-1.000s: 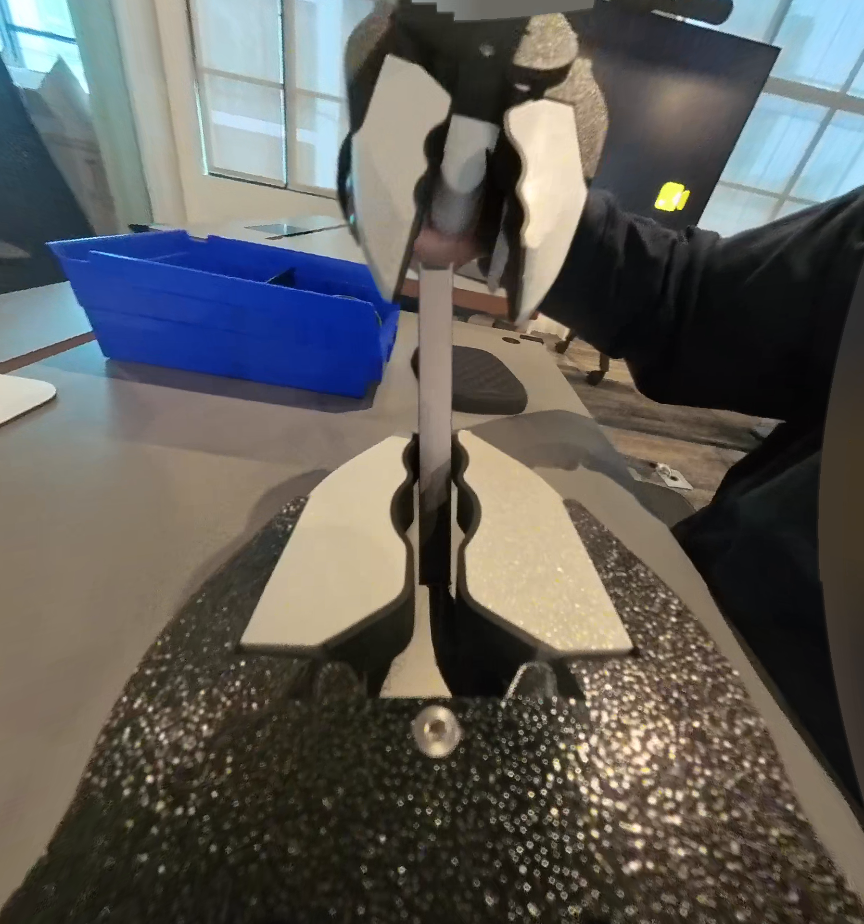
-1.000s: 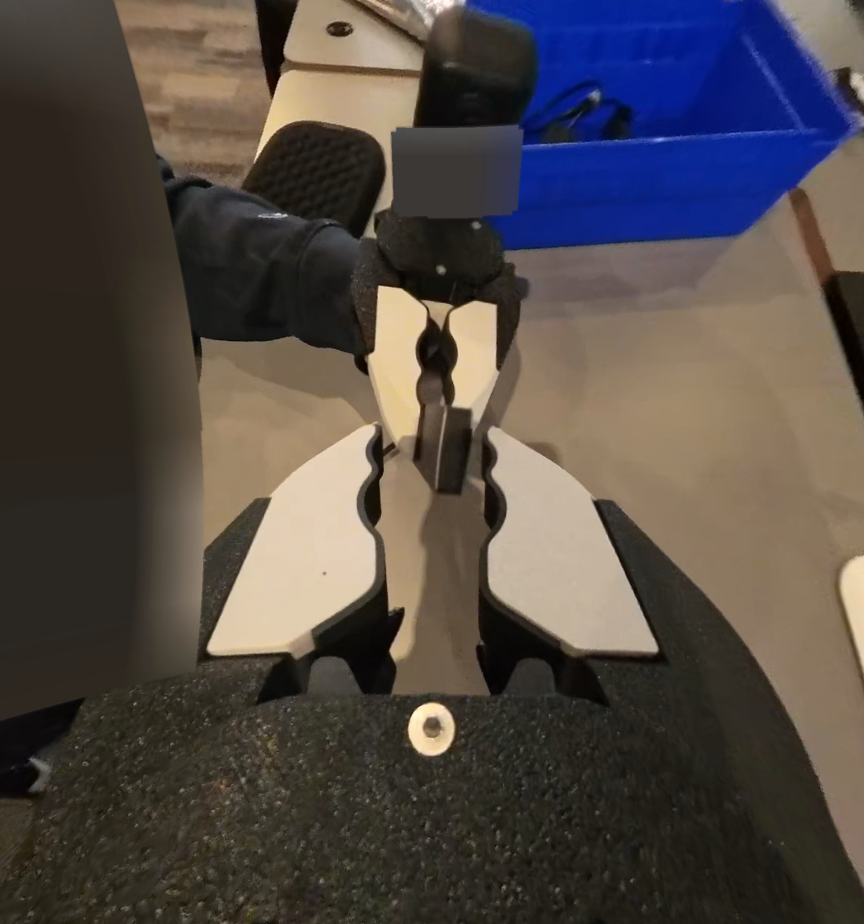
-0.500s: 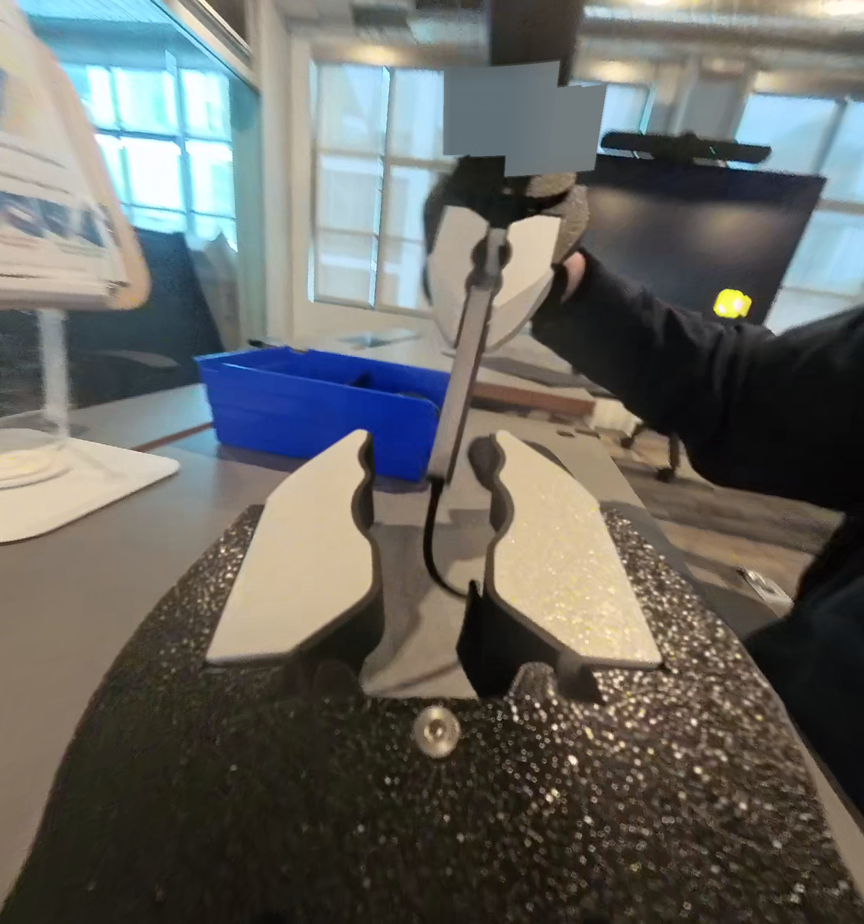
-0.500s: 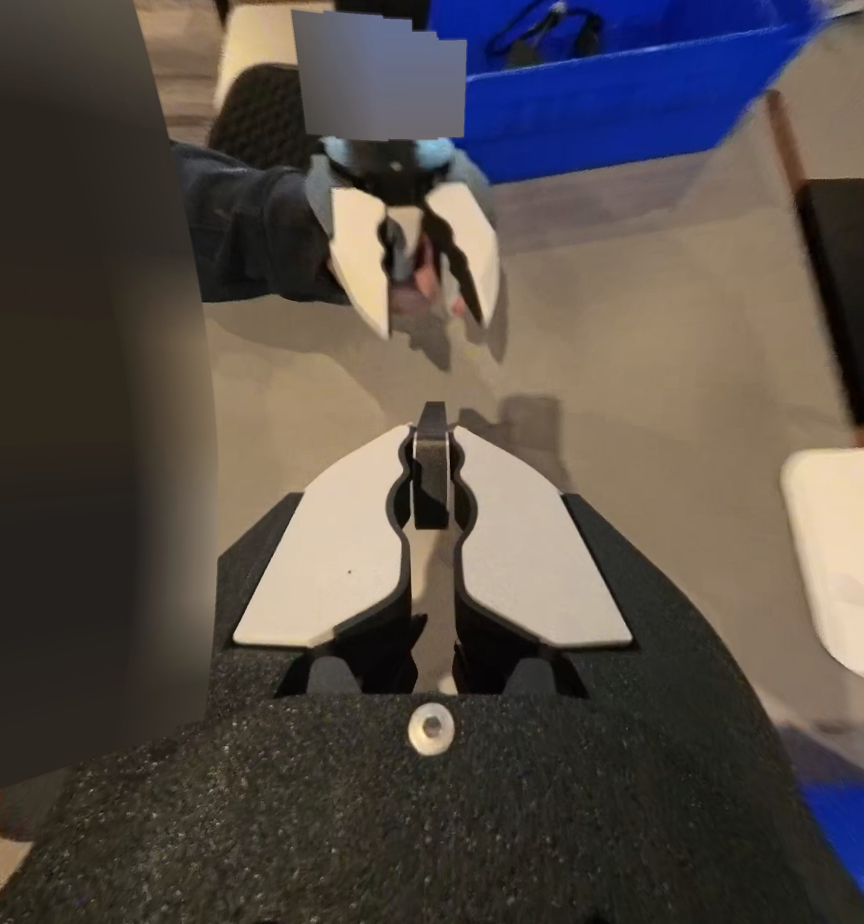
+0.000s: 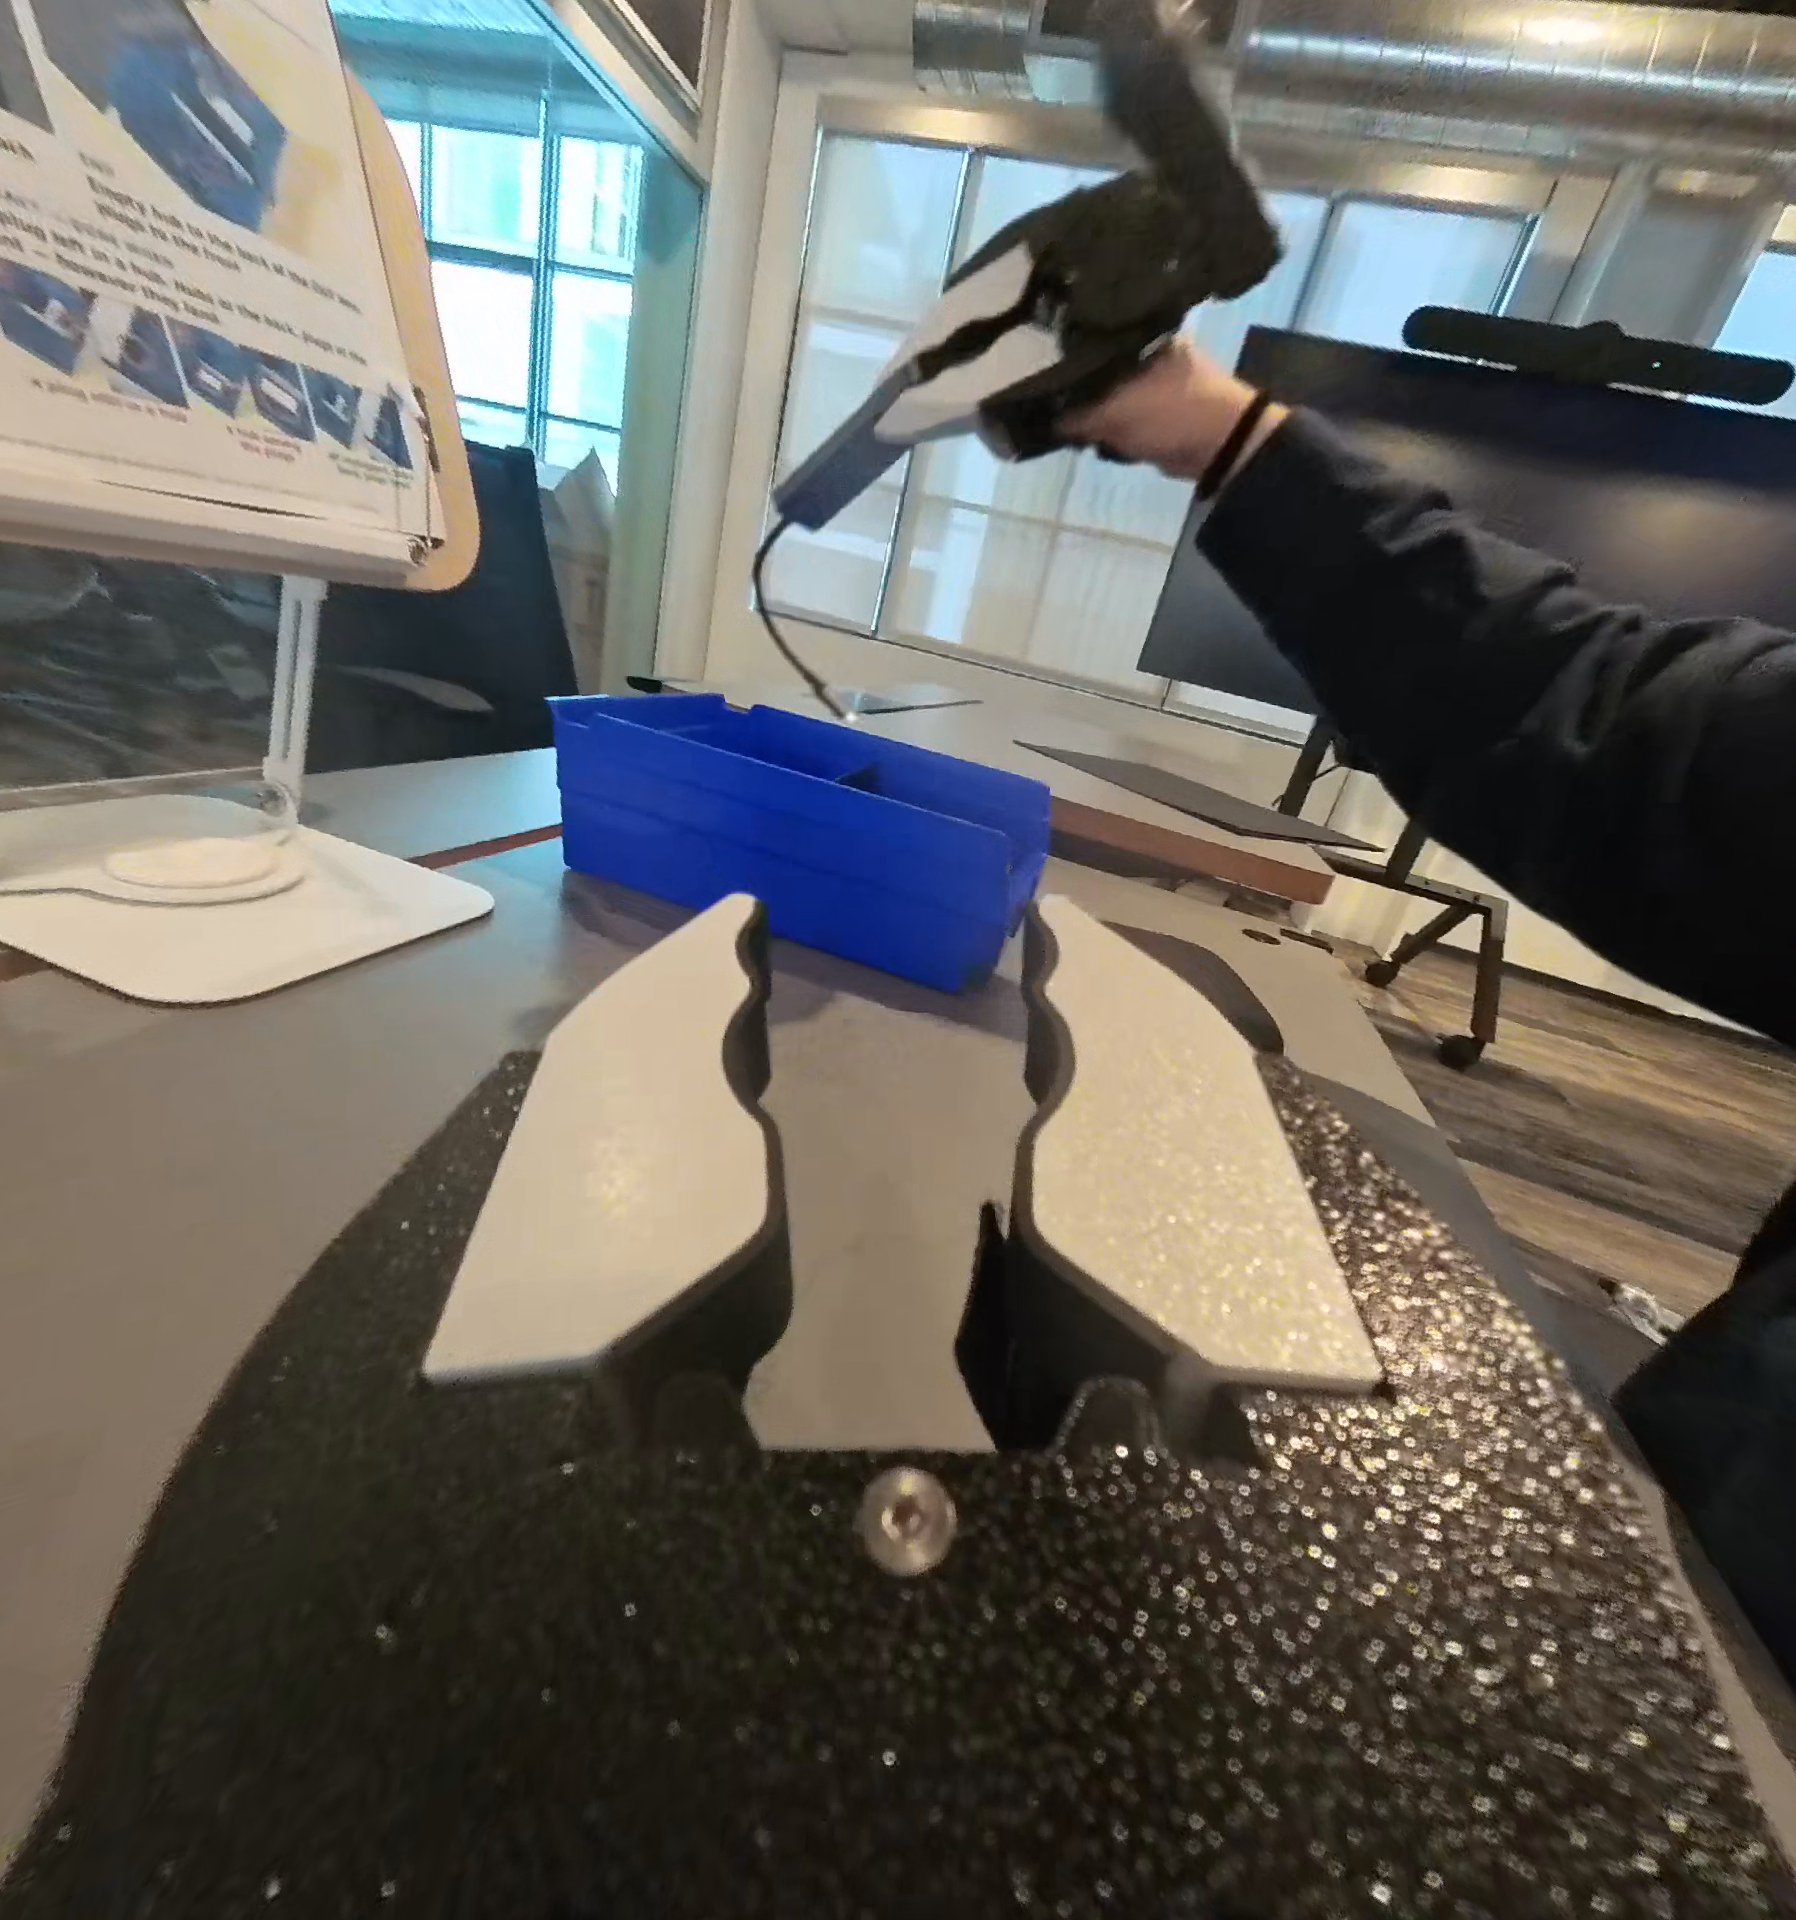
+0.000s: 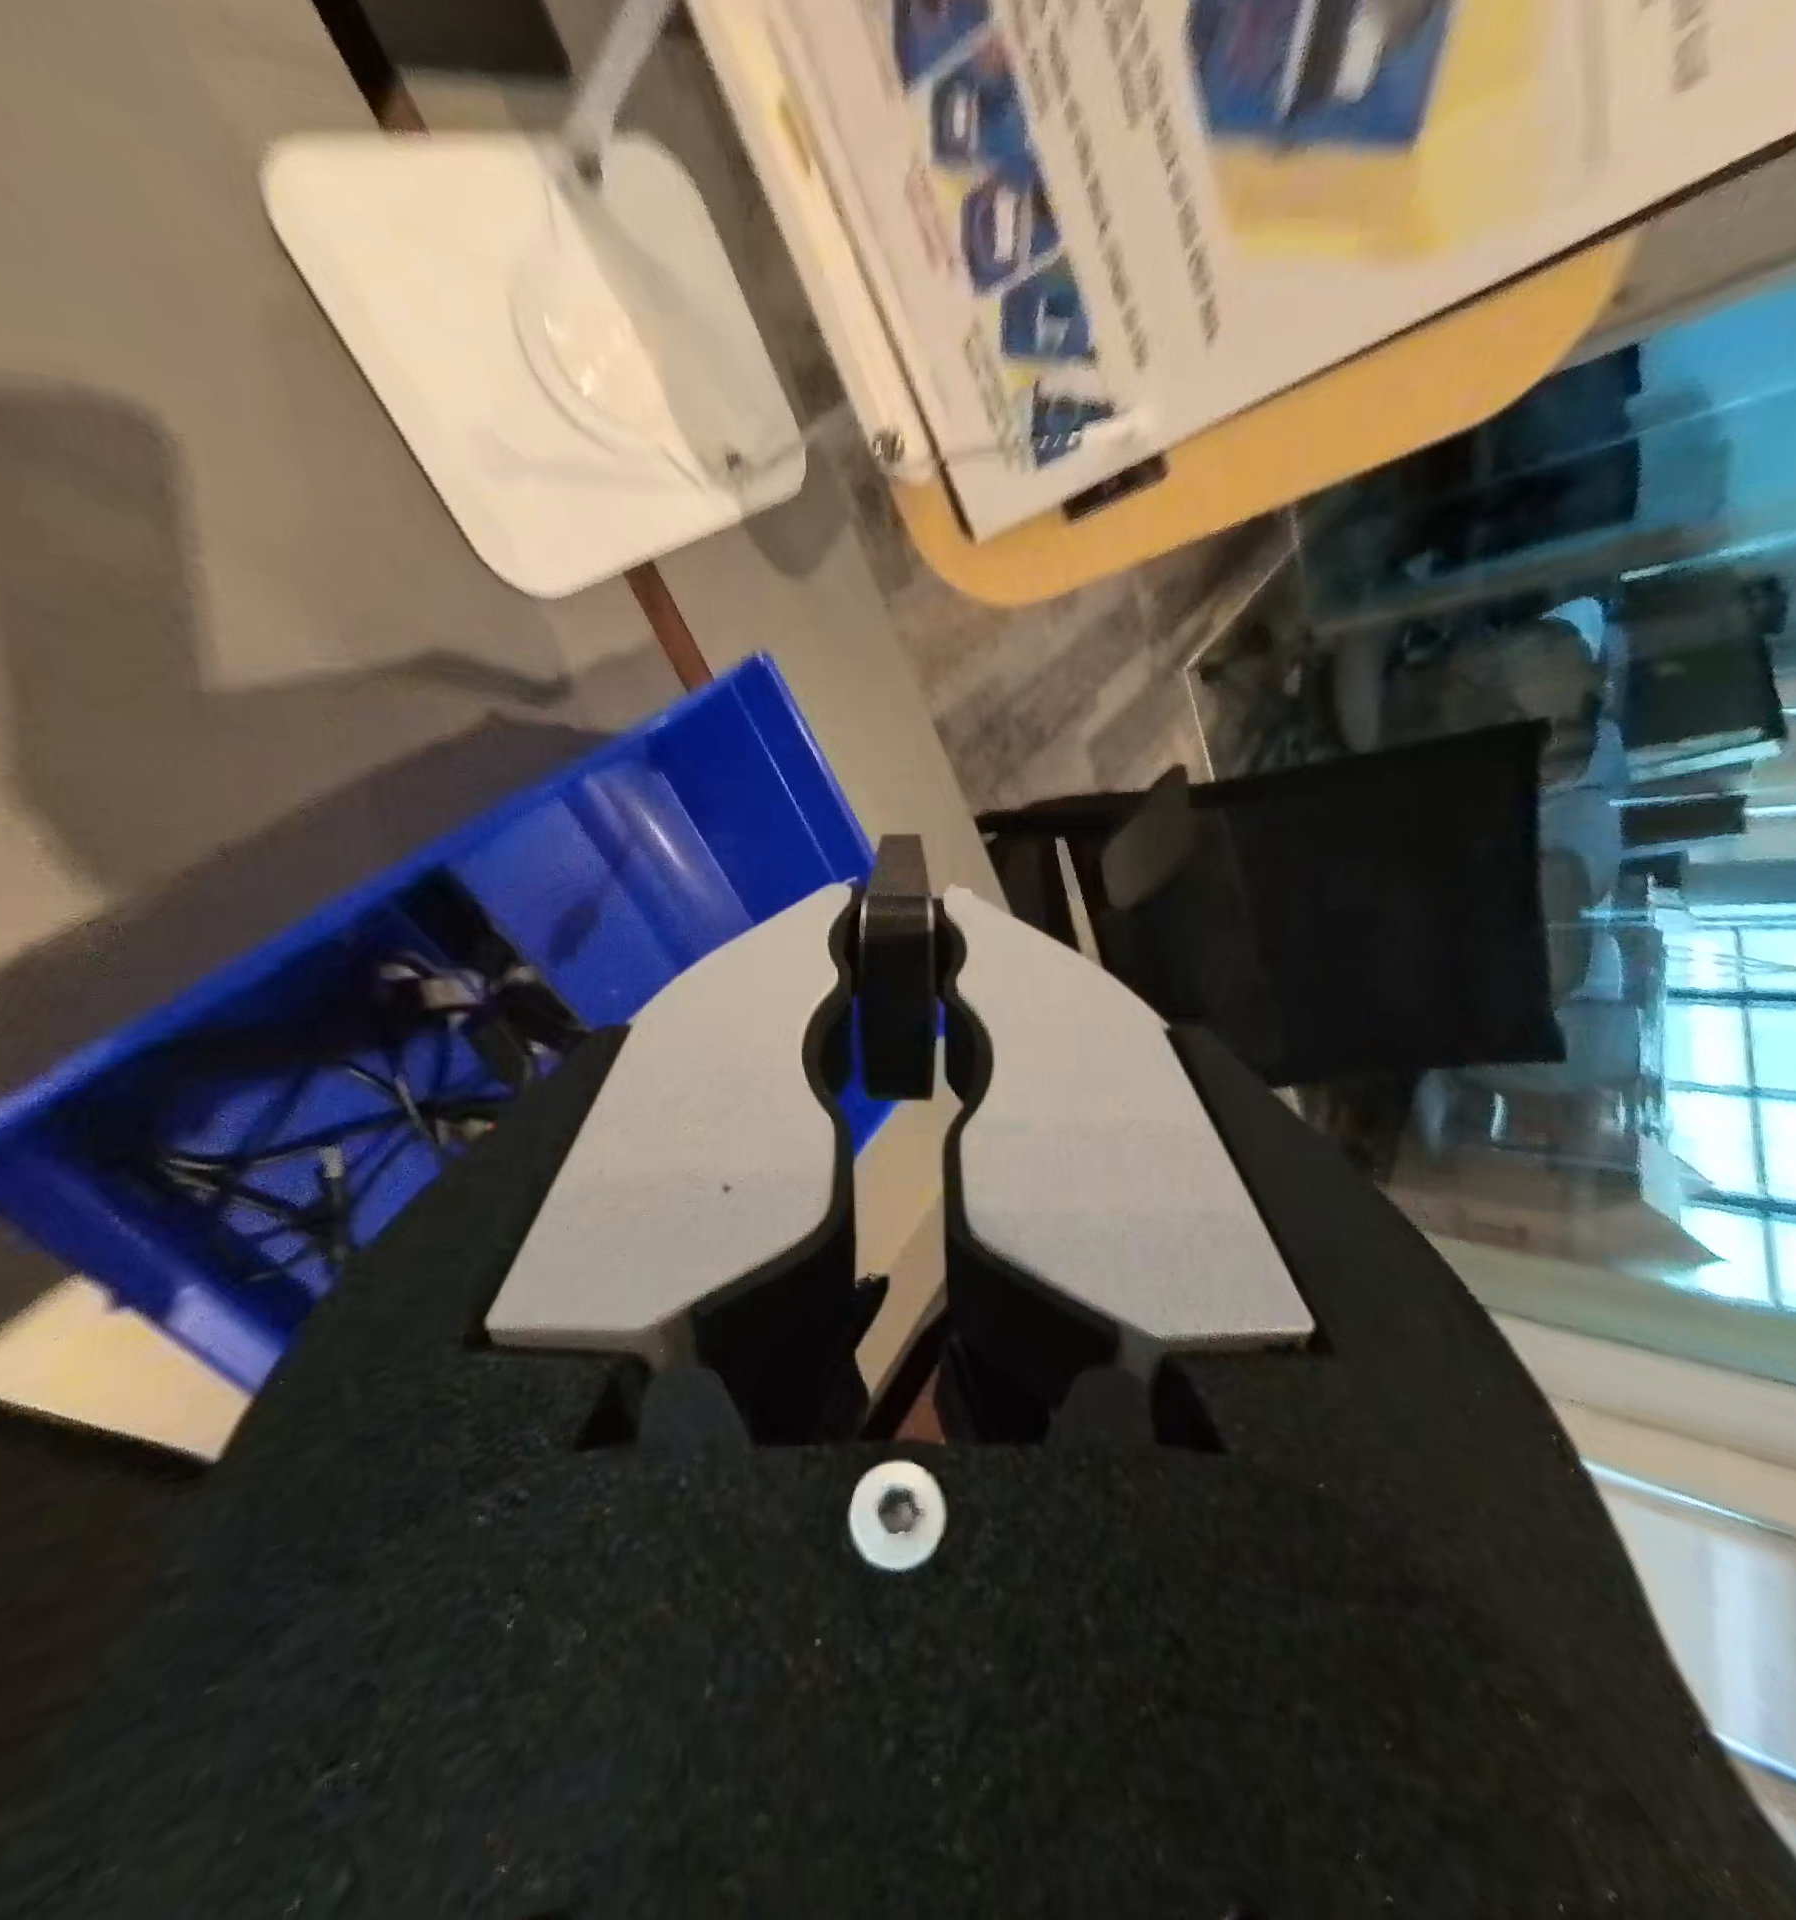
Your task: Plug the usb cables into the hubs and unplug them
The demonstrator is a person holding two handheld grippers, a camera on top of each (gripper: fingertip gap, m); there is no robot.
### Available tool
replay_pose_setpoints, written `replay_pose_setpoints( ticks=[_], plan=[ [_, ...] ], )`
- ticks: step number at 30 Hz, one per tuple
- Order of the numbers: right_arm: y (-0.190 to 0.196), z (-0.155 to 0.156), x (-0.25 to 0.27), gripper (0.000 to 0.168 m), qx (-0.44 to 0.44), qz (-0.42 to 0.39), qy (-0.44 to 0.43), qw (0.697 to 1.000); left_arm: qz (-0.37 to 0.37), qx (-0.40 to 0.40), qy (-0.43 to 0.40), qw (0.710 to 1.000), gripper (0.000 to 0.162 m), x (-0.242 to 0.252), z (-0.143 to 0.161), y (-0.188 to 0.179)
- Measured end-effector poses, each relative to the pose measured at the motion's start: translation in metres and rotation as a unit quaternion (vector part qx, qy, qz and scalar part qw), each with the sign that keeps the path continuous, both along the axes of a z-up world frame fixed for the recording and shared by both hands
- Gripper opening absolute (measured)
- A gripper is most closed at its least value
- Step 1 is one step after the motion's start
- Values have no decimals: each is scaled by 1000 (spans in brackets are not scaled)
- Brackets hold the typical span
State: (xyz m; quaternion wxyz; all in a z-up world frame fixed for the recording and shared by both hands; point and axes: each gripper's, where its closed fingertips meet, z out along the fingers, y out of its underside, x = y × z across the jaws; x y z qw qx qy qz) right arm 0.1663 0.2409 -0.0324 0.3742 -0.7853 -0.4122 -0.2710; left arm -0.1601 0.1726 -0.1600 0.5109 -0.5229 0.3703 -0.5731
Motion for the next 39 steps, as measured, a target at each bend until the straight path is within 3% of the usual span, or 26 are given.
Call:
replay_pose_setpoints(
  ticks=[6,10,14,18,22,32,39],
  plan=[
    [38,-79,37,12,-20,-31,-64,997,-6,-15,-5,1000,44,-1,-1,1],
    [47,-122,39,12,-71,-72,81,992,-2,3,-8,1000,38,0,1,-2],
    [55,-143,38,12,-104,-128,245,956,-6,22,12,1000,36,6,-2,-8],
    [64,-142,48,18,-87,-184,357,912,-14,27,23,999,36,11,-5,-12],
    [64,-134,75,41,-47,-261,396,879,-17,26,23,999,36,13,-5,-12],
    [46,-120,88,41,-39,-276,408,869,-21,19,21,999,34,11,-6,-14],
    [36,-98,52,38,-33,-220,456,862,-20,15,23,999,34,13,-8,-13]
  ],
)
